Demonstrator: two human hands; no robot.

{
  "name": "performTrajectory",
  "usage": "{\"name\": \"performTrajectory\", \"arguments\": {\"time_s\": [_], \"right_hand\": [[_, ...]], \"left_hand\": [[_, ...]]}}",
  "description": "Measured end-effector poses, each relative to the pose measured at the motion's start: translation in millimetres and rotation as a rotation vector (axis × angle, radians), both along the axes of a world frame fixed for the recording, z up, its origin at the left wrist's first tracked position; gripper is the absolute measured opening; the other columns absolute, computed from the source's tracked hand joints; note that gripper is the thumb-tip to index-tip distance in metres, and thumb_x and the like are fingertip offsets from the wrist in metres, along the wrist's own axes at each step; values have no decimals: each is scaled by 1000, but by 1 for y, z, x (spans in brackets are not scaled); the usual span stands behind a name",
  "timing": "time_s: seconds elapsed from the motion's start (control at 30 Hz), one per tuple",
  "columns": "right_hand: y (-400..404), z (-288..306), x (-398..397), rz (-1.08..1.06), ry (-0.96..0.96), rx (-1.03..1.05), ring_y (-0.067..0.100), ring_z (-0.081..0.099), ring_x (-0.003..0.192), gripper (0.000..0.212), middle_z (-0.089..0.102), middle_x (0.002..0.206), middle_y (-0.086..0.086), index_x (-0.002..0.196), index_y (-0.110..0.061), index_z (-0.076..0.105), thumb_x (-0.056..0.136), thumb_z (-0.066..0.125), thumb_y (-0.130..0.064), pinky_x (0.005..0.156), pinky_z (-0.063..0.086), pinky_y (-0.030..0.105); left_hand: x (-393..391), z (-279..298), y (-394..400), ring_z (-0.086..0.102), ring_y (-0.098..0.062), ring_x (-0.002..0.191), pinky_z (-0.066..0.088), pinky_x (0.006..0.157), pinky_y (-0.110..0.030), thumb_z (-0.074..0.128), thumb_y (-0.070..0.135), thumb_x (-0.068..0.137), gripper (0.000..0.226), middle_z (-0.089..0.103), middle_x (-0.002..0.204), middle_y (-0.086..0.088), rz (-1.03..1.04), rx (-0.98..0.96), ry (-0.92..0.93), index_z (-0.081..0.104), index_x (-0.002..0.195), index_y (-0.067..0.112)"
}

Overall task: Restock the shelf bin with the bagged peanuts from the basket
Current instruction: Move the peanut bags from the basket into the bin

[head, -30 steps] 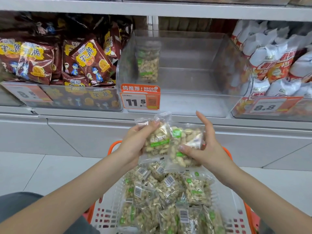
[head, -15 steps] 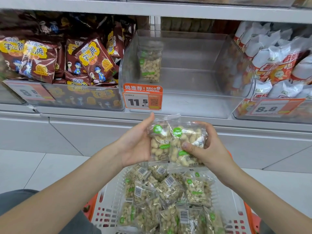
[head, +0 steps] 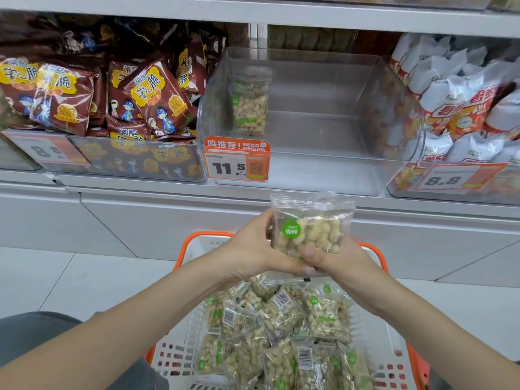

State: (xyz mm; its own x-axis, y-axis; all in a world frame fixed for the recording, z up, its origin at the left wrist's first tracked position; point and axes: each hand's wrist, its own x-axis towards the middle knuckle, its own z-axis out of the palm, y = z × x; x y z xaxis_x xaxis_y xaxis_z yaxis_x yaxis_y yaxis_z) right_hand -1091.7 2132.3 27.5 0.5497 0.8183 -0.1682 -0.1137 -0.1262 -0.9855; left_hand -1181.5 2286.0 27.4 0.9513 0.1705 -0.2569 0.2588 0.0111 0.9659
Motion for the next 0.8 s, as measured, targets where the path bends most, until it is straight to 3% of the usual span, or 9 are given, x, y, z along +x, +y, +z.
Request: {"name": "performTrajectory", "arguments": {"time_s": [0.03, 0.13, 0.27, 0.4, 0.5, 0.57, 0.63, 0.7, 0.8], "right_hand": [[-1, -1, 0, 43, 43, 0, 13, 69, 98, 110, 73, 105, 3, 125, -12, 52, 33, 88, -61, 75, 53, 20], [0, 1, 1, 43, 23, 43, 10, 71, 83, 74, 76, 87, -1, 91, -18, 74, 32, 88, -61, 67, 52, 16], [5, 0, 0, -138, -78, 12, 13, 72, 76, 104, 75, 80, 0, 101, -1, 61, 26, 85, -69, 61, 53, 20], [4, -4, -5, -162, -86, 10, 5, 71, 75, 101, 74, 80, -8, 101, -9, 58, 27, 79, -75, 61, 52, 14], [4, -2, -5, -74, -95, -26, 10, 71, 88, 104, 75, 93, -4, 111, -7, 59, 34, 79, -74, 73, 56, 21], [3, 2, -3, -8, -109, -29, 11, 71, 89, 89, 76, 92, -2, 103, -9, 67, 39, 81, -69, 72, 54, 17], [3, 6, 2, -22, -125, -37, 13, 72, 85, 82, 76, 88, 2, 96, -6, 70, 39, 85, -64, 68, 53, 17], [3, 6, 7, -98, -151, -52, 19, 73, 85, 95, 75, 90, 7, 104, 2, 64, 35, 89, -58, 67, 55, 22], [10, 23, 22, -234, -223, -48, 18, 72, 77, 91, 75, 84, 6, 100, 4, 63, 32, 88, -52, 63, 55, 26]], "left_hand": [[0, -1, 1, 66, -24, 104, 51, 95, -43, 90, 10, 51, 69, 71, 107, -7, 10, 37, 9, 60, 112, 13], [-2, -1, -1, 69, -17, 97, 54, 85, -29, 86, 1, 60, 61, 72, 103, -5, -50, 76, 16, 58, 114, 4], [-6, 5, -17, 67, -9, 99, 52, 82, -19, 78, -10, 66, 68, 69, 107, 0, -12, -3, -18, 46, 124, 5], [-10, 3, -25, 65, -7, 96, 56, 83, -28, 85, -1, 60, 80, 66, 99, 15, 65, 38, -66, 34, 117, 25], [-9, -1, -22, 67, -5, 94, 54, 78, -21, 80, -10, 62, 75, 67, 103, 6, 85, 22, -120, 38, 109, 30], [-6, -3, -17, 67, -14, 101, 54, 86, -29, 85, -2, 59, 86, 66, 113, -4, 64, 33, -118, 36, 115, 43], [-3, -5, -13, 60, -23, 113, 50, 96, -39, 93, 29, 45, 107, 56, 127, -8, 63, 130, -61, 25, 123, 57], [0, -2, -9, 49, -18, 123, 45, 102, -39, 91, 45, 36, 121, 41, 133, -2, 67, 284, -29, 19, 133, 46], [2, 19, 4, 43, -12, 120, 47, 98, -37, 92, 41, 46, 103, 36, 126, 4, 94, 356, -65, 26, 125, 39]]}}
